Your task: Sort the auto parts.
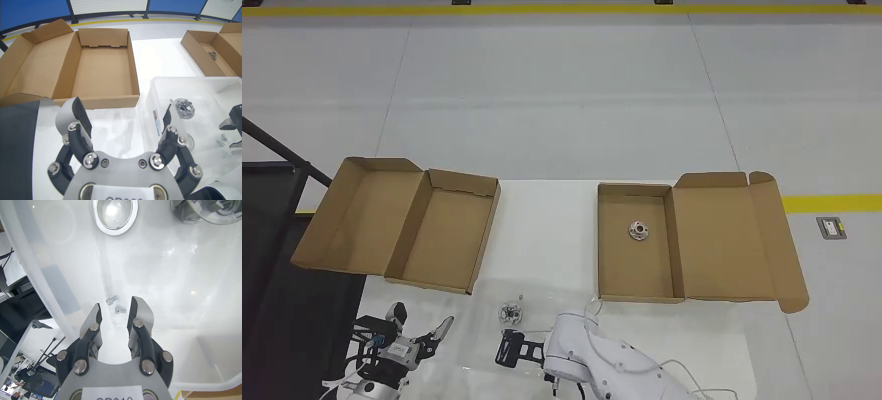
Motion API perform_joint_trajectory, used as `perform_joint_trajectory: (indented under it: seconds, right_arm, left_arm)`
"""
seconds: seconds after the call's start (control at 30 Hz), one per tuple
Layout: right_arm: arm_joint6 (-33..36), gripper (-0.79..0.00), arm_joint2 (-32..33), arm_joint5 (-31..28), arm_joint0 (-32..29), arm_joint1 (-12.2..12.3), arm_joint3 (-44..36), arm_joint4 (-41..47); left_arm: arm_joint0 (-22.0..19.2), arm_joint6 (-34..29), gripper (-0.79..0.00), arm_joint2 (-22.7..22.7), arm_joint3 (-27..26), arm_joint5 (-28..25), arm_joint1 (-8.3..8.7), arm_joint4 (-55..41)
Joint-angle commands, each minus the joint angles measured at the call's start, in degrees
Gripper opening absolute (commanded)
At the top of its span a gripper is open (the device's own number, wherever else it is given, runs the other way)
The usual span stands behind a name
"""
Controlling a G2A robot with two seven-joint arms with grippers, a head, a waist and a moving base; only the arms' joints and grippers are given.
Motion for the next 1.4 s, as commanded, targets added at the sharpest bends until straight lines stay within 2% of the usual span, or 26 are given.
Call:
perform_joint_trajectory:
  seconds: [0.0, 0.23, 0.7, 1.0, 1.17, 1.37]
  right_arm:
    - [0.3, -0.474, -0.3, 0.0, 0.3, -0.3, 0.9, 0.3]
    - [0.9, -0.579, -0.9, -0.3, 1.5, -1.5, 4.0, 2.4]
    - [0.2, -0.57, -2.0, -1.5, 3.8, -3.6, 10.3, 5.7]
    - [-0.3, -0.597, -2.9, -2.1, 4.8, -4.9, 13.4, 6.7]
    - [-0.3, -0.686, -3.3, -2.3, 5.2, -5.5, 14.7, 7.1]
    - [0.1, -0.73, -3.4, -2.7, 5.9, -6.2, 16.7, 8.4]
  left_arm:
    - [0.0, 0.0, 0.0, 0.0, 0.0, 0.0, 0.0, 0.0]
    - [0.0, 0.0, 0.0, 0.0, 0.0, 0.0, 0.0, 0.0]
    - [0.0, 0.0, 0.0, 0.0, 0.0, 0.0, 0.0, 0.0]
    - [0.0, 0.0, 0.0, 0.0, 0.0, 0.0, 0.0, 0.0]
    - [0.0, 0.0, 0.0, 0.0, 0.0, 0.0, 0.0, 0.0]
    - [0.0, 0.0, 0.0, 0.0, 0.0, 0.0, 0.0, 0.0]
